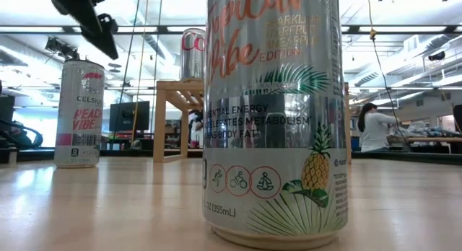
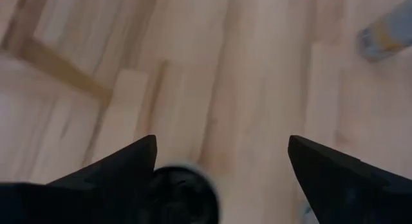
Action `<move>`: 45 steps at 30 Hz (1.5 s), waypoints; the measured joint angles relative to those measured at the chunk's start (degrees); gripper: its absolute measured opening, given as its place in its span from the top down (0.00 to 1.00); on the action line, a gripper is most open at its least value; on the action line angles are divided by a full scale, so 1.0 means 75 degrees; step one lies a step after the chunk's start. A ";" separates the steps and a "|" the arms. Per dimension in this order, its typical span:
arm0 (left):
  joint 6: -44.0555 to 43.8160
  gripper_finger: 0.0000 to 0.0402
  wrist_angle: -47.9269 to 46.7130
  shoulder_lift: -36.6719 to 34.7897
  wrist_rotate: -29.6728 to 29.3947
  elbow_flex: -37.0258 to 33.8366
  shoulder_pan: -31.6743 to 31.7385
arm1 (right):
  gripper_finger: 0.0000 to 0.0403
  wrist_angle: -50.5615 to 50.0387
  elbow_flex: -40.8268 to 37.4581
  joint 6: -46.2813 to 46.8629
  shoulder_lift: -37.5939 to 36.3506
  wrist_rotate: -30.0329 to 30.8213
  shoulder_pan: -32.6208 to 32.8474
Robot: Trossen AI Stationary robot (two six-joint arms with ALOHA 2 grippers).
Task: Place canned beverage on shelf
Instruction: Put the top white-pink soda can on the shelf
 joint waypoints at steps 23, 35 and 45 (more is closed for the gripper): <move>-0.0325 0.10 -0.1246 0.0023 -0.0843 -0.0003 0.0000 | 0.01 0.0769 0.0000 0.0000 0.0000 0.0000 0.0000; -0.0919 0.10 -0.1438 0.0026 -0.0730 -0.0003 -0.0020 | 0.01 0.2113 0.0000 0.0000 0.0000 0.0000 -0.0001; -0.1025 0.10 -0.1670 0.0026 -0.0627 -0.0003 -0.0026 | 0.01 0.3148 0.0000 0.0000 0.0000 0.0000 0.0000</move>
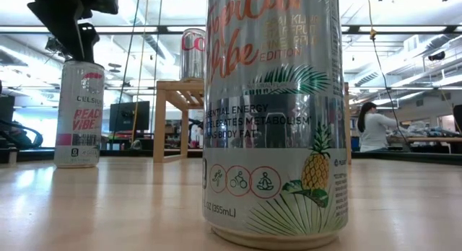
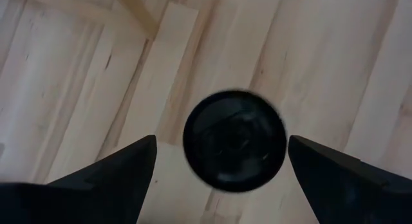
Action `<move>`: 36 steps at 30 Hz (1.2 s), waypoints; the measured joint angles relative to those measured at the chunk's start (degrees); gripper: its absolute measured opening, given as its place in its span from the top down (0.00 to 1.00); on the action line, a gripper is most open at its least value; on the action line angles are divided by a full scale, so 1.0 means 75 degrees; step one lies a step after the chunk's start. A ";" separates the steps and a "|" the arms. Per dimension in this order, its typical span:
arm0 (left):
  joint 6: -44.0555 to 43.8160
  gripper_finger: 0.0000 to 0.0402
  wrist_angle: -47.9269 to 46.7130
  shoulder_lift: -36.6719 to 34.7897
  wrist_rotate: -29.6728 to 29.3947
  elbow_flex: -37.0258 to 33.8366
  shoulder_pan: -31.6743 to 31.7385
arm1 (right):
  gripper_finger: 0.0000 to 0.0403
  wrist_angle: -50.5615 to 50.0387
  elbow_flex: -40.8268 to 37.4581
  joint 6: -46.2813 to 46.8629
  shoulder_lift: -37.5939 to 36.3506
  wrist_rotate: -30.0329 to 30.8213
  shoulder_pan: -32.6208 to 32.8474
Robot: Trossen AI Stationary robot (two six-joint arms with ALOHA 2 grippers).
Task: Place canned beverage on shelf
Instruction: Put the top white-pink soda can on the shelf
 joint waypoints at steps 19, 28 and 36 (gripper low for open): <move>-0.0330 0.10 -0.0182 0.0042 0.0003 0.0000 0.0012 | 0.01 0.1413 0.0003 0.0299 0.0000 -0.0258 0.0015; -0.0083 0.10 0.0159 0.0172 -0.0017 -0.0009 0.0021 | 0.01 0.1387 0.0003 -0.0052 0.0000 -0.0993 0.0035; 0.0201 0.10 0.0217 0.0622 -0.0006 -0.0009 0.0380 | 0.01 0.1464 0.0003 -0.0037 0.0000 -0.1032 0.0032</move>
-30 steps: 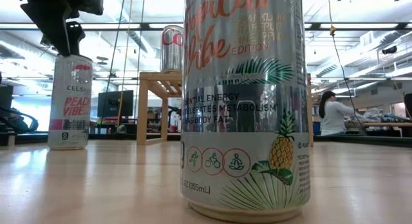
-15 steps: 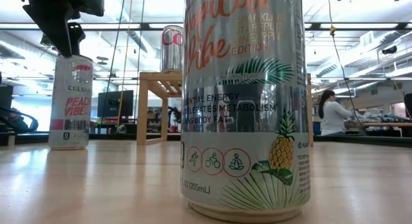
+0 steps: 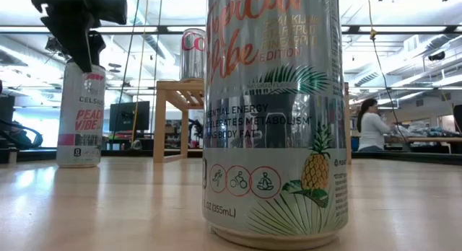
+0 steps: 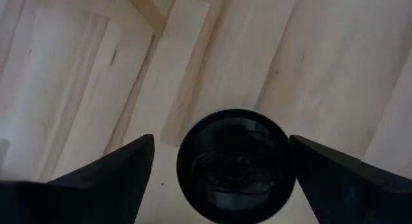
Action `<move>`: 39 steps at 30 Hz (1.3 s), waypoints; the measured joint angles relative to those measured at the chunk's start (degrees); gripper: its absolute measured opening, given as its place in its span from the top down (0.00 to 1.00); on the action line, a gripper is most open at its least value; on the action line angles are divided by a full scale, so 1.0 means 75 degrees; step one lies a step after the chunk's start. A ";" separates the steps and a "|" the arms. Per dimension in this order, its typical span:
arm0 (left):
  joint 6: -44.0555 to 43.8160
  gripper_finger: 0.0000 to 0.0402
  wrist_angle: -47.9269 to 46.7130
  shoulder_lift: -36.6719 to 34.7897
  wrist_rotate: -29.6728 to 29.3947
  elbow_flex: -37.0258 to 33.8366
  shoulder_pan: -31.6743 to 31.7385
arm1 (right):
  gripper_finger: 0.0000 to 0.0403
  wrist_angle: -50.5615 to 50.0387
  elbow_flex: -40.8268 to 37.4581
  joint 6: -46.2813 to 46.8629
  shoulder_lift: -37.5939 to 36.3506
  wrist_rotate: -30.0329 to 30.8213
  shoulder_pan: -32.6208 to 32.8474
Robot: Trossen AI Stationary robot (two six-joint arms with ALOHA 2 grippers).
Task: Place canned beverage on shelf
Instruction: Put the top white-pink soda can on the shelf
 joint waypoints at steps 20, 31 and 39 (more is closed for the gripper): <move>0.0191 0.14 0.0000 0.0234 0.0673 0.0000 0.0113 | 0.01 -0.0457 0.0000 -0.0010 0.0000 -0.0009 -0.0047; 0.0368 0.30 0.0006 0.0234 0.0688 0.0000 0.0113 | 0.01 -0.0446 -0.0001 -0.0066 0.0000 -0.0020 -0.0050; 0.0433 0.34 0.0015 0.0229 0.0691 0.0003 0.0113 | 0.01 -0.0447 0.0000 -0.0086 0.0000 0.0017 -0.0050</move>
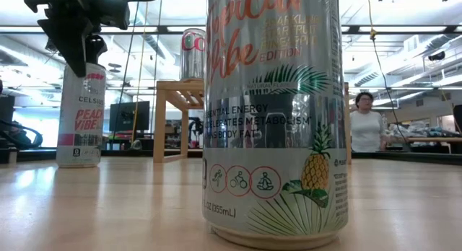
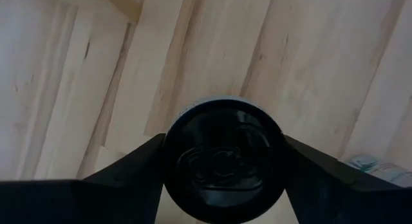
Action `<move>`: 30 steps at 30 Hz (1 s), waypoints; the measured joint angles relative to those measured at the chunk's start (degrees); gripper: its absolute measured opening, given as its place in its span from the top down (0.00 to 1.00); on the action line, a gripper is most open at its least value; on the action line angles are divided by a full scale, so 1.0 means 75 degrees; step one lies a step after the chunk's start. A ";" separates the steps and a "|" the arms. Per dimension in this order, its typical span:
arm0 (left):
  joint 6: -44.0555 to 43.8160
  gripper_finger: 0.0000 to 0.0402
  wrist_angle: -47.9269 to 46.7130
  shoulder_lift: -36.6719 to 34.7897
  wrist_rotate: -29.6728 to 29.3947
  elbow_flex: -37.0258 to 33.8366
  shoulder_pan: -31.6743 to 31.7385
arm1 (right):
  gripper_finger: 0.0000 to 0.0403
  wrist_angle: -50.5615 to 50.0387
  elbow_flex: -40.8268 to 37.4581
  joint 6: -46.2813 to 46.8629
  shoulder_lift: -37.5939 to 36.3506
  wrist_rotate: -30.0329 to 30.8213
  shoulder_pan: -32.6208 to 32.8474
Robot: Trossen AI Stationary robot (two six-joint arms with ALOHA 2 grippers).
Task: Place canned beverage on shelf
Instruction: Put the top white-pink soda can on the shelf
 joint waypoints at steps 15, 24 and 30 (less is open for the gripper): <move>0.0124 0.33 0.0003 0.0000 0.0070 0.0000 -0.0018 | 0.01 -0.0240 0.0000 0.0837 -0.0009 -0.0019 0.0015; 0.0456 0.33 0.0043 0.0000 0.0119 0.0003 -0.0024 | 0.01 -0.2784 0.0000 0.0219 -0.0009 -0.0049 0.0068; 0.0680 0.33 0.0064 0.0000 0.0128 0.0003 -0.0023 | 0.01 -0.3654 -0.0050 0.0201 -0.0009 0.0682 0.0336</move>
